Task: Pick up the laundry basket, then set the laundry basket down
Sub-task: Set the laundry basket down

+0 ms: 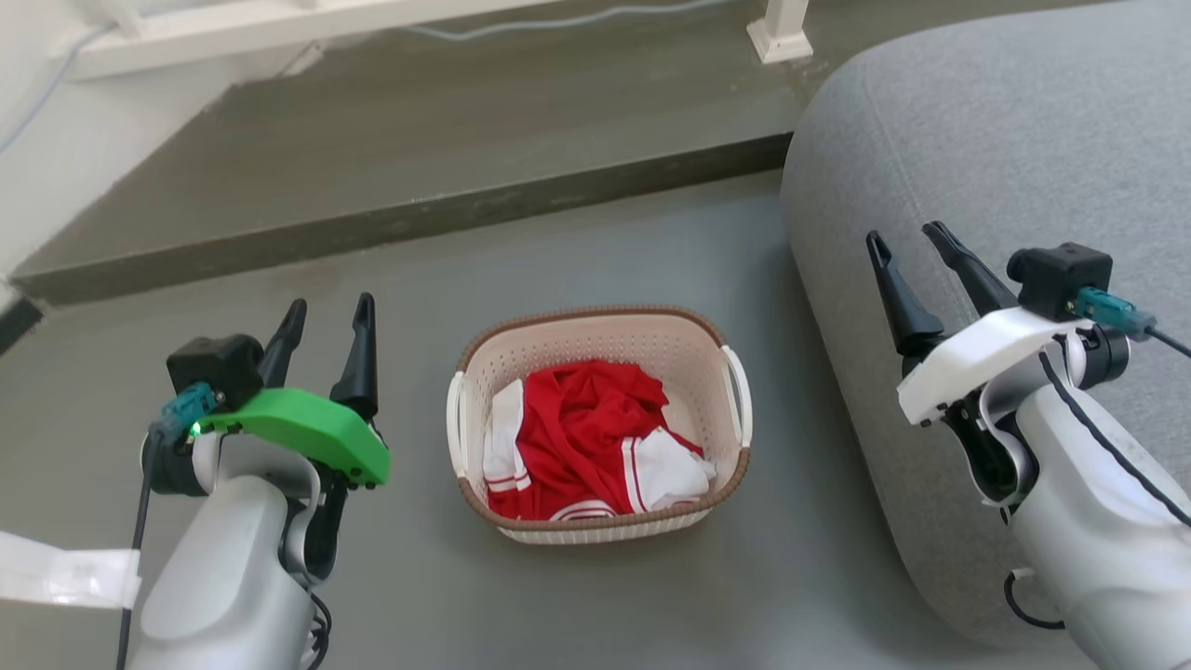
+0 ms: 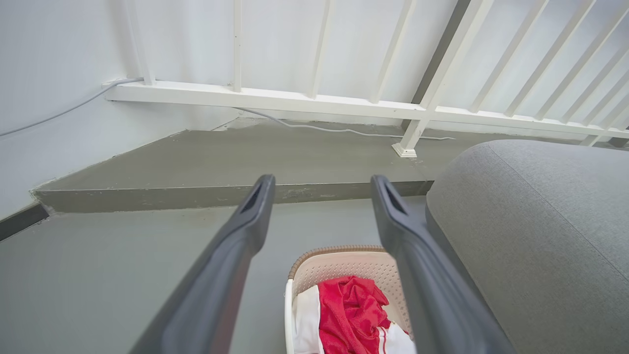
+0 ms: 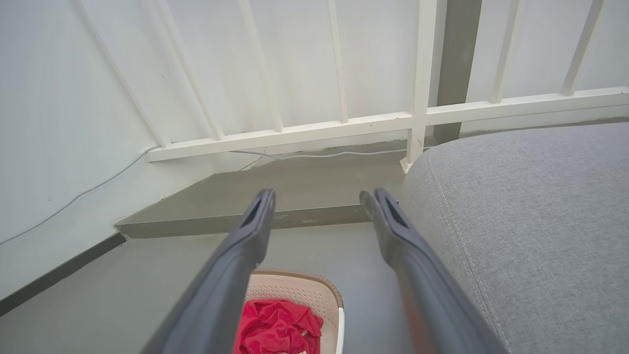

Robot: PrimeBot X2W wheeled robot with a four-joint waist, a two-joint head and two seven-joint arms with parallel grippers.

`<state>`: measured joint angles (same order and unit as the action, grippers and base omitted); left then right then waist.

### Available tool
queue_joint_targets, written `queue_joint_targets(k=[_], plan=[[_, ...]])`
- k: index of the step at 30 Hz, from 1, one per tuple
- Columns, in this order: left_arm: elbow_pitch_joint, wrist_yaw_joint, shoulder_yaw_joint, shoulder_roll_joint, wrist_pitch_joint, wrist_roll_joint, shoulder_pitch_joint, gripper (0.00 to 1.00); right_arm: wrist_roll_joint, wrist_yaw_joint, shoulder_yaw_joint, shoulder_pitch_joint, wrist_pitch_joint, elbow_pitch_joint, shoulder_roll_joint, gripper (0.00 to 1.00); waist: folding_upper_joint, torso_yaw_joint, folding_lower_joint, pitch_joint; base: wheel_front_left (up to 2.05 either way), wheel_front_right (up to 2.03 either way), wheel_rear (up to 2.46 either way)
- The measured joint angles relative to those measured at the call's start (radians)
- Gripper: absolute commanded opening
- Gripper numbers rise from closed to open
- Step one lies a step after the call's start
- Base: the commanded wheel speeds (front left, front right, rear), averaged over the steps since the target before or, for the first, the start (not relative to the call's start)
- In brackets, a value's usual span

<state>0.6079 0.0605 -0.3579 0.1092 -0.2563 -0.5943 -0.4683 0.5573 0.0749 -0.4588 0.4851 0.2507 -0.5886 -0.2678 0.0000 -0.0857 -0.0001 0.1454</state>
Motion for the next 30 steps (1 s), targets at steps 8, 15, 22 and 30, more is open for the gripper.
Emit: queue_joint_targets(k=[8, 15, 22, 30], plan=[[-0.110, -0.001, 0.036, -0.002, 0.000, 0.063, 0.080, 1.00, -0.069, -0.033, 0.058, -0.092, 0.000, 0.099, -0.003, 1.00, 0.0000, -0.001, 0.0000, -0.051, 0.00, 0.00, 0.00], [-0.182, -0.009, 0.071, -0.006, 0.000, 0.114, 0.148, 1.00, -0.100, -0.053, 0.114, -0.167, 0.001, 0.179, 0.000, 1.00, 0.0000, 0.009, 0.0000, -0.082, 0.00, 0.00, 0.00], [-0.237, -0.021, 0.120, -0.020, 0.000, 0.132, 0.209, 1.00, -0.135, -0.067, 0.151, -0.221, 0.001, 0.239, 0.015, 1.00, 0.0000, 0.016, 0.0000, -0.095, 0.00, 0.00, 0.00], [-0.270, -0.021, 0.142, -0.030, 0.000, 0.142, 0.253, 1.00, -0.156, -0.068, 0.185, -0.276, 0.001, 0.272, 0.018, 1.00, 0.0000, 0.021, 0.0000, -0.100, 0.00, 0.00, 0.00]])
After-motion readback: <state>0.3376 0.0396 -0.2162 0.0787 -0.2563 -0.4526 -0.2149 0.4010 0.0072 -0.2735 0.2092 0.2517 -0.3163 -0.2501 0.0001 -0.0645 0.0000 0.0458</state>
